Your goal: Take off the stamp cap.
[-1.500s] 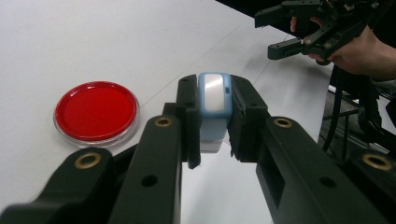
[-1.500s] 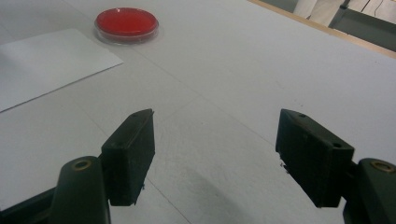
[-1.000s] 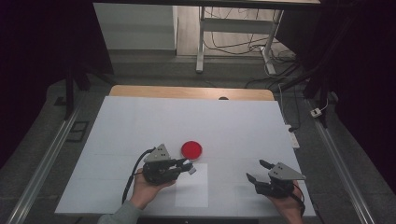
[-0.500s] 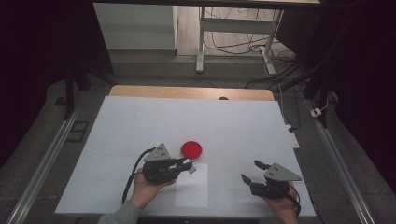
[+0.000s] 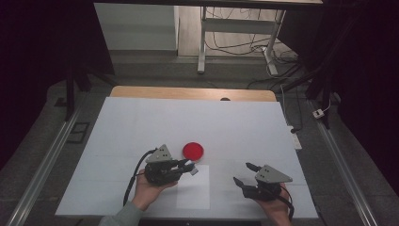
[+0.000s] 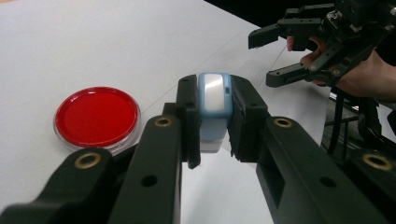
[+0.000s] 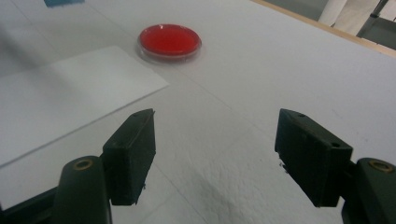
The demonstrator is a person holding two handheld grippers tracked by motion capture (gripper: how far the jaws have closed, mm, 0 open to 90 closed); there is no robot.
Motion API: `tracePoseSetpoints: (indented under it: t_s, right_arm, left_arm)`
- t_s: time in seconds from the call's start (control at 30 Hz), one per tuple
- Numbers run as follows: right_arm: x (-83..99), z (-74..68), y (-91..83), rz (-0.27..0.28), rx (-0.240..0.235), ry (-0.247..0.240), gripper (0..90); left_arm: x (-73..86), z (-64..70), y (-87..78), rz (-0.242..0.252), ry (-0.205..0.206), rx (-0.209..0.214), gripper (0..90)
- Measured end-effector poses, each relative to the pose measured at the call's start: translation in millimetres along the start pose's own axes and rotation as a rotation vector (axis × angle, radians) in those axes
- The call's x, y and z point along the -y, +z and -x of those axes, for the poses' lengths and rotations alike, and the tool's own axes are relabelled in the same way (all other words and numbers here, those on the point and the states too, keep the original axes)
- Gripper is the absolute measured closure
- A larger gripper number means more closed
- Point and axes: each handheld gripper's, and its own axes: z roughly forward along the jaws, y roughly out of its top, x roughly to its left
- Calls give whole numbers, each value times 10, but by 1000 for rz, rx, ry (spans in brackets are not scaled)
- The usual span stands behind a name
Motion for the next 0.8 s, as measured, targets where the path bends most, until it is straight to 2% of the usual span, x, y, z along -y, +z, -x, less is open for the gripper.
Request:
tracePoseSetpoints:
  t_s: [0.4,0.8]
  right_arm:
    - [-66,-105,66,37,4,8,302]
    - [-131,-229,145,46,-2,-25,310]
  left_arm:
    - [-3,-4,1,6,-3,0,755]
    - [-1,-1,16,3,-5,4,754]
